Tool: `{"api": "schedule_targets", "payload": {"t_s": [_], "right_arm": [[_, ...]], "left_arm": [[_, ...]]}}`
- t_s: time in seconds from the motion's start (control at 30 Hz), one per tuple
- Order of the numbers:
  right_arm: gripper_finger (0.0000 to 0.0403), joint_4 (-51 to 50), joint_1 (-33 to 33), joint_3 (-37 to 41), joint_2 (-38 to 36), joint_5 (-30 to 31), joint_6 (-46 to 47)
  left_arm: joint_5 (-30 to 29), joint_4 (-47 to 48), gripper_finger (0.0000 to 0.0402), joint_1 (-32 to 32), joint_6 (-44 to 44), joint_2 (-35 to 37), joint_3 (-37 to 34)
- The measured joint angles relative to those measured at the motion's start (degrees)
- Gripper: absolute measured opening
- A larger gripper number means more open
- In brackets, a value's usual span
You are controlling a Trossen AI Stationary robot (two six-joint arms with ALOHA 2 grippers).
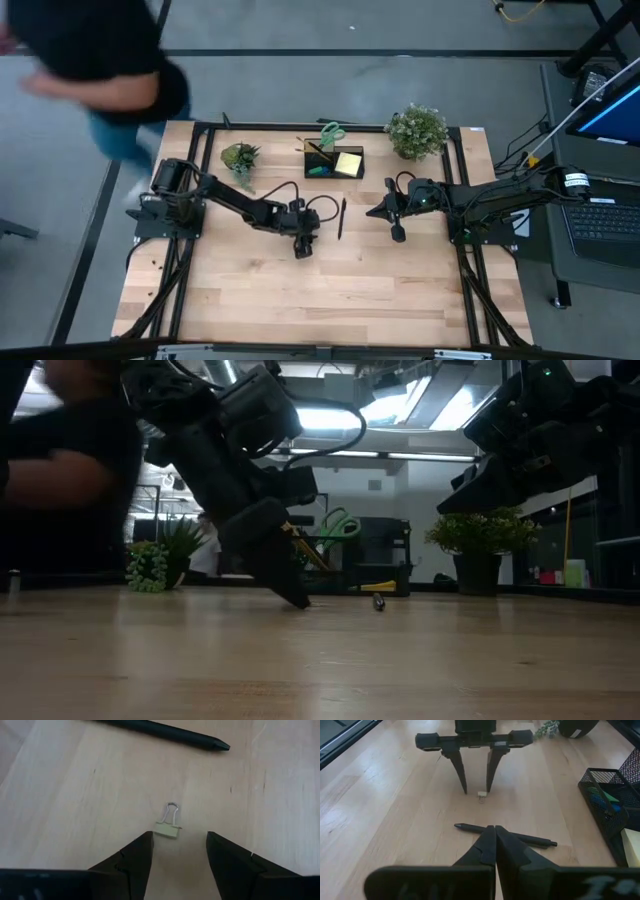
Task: Pick and place office supplies into organizer
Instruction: Put the binding clip into the black desk organizer
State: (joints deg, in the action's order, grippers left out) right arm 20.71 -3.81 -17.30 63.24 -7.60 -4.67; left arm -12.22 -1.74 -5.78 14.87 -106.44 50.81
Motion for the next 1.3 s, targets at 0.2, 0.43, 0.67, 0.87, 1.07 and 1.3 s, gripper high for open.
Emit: {"api": "schedule_targets", "payload": {"t_s": [0.2,0.43,0.67,0.87,1.07,1.3], "right_arm": [[0.0006,-0.02,-0.01,0.00,0.00,0.00,-0.05],[0.0006,-0.03,0.00,0.00,0.00,0.02,-0.07],[0.0006,-0.02,0.00,0.00,0.00,0.00,-0.07],[0.0006,-0.02,-0.01,0.00,0.00,0.01,-0.07],[0.0006,-0.02,0.00,0.00,0.00,0.00,-0.04],[0.0006,-0.01,0.00,0.00,0.00,0.00,0.00]], "left_arm": [[2.67,0.25,0.0180,1.69,-4.09,-0.04,0.00],[5.76,0.28,0.0180,2.93,-6.65,-0.06,-0.02],[7.09,0.22,0.0180,3.06,-9.07,-0.10,-0.02],[7.32,0.22,0.0180,3.15,-9.00,-0.13,-0.02],[7.48,0.22,0.0168,3.21,-8.35,-0.13,-0.07],[7.43,0.22,0.0127,3.26,-8.15,-0.13,-0.08]]}}
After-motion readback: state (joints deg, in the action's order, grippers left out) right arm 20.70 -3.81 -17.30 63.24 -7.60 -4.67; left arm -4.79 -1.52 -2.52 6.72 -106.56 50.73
